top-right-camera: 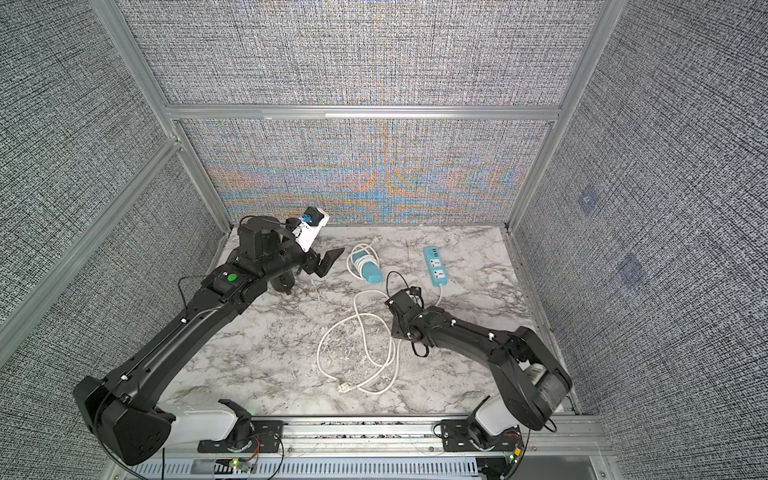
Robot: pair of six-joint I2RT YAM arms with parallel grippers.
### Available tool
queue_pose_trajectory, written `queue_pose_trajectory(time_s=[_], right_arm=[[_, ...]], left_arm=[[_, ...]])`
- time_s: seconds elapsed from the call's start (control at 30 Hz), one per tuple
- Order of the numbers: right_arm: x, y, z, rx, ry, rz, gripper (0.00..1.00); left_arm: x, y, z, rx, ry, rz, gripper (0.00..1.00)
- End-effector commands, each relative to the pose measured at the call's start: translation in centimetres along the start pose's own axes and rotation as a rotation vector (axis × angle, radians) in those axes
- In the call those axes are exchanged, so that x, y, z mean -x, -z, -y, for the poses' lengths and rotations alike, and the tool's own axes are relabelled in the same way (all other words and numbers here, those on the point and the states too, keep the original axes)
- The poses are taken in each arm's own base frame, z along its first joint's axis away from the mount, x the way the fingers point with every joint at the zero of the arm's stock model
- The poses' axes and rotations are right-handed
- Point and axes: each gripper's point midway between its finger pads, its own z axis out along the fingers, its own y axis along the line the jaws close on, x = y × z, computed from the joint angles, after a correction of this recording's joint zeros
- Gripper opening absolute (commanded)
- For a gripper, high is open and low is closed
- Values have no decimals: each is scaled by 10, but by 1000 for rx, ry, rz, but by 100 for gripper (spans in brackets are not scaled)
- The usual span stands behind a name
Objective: Wrap the cord around the power strip
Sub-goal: Adjust the power cord at the center of the board, then pick up the power strip from the center of the board.
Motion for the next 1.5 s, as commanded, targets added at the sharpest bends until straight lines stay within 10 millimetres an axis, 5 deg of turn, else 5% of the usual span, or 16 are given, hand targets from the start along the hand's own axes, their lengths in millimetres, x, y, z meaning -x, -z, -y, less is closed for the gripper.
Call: queue_pose_trajectory(time_s=[0.0, 0.23, 0.43, 0.67, 0.97, 1.17, 1.3, 1.4, 1.47], right_arm=[[35, 19, 31, -120, 28, 82, 90], [109, 5, 77, -155, 10, 178, 97], [154, -42, 71, -153, 264, 125, 98], [183, -98, 92, -110, 290, 65, 97], [198, -132, 82, -29, 368, 5, 89], [192, -150, 109, -150, 217, -42, 73], [188, -147, 114, -163, 113, -39, 64], [171, -139, 120, -183, -24, -54, 51], [154, -128, 121, -177, -134, -48, 50]], left_arm=[[4, -2, 8, -53, 25, 11, 100], [5, -8, 13, -85, 34, 10, 99], [-1, -12, 11, -76, 26, -13, 99], [-10, -16, 6, -44, 33, -46, 100], [-15, -25, 5, -39, 59, -60, 100], [-14, -35, 7, -66, 73, -66, 100], [-13, -39, 8, -82, 79, -66, 100], [-12, -39, 9, -88, 89, -63, 100], [-11, -37, 10, -89, 96, -59, 100]])
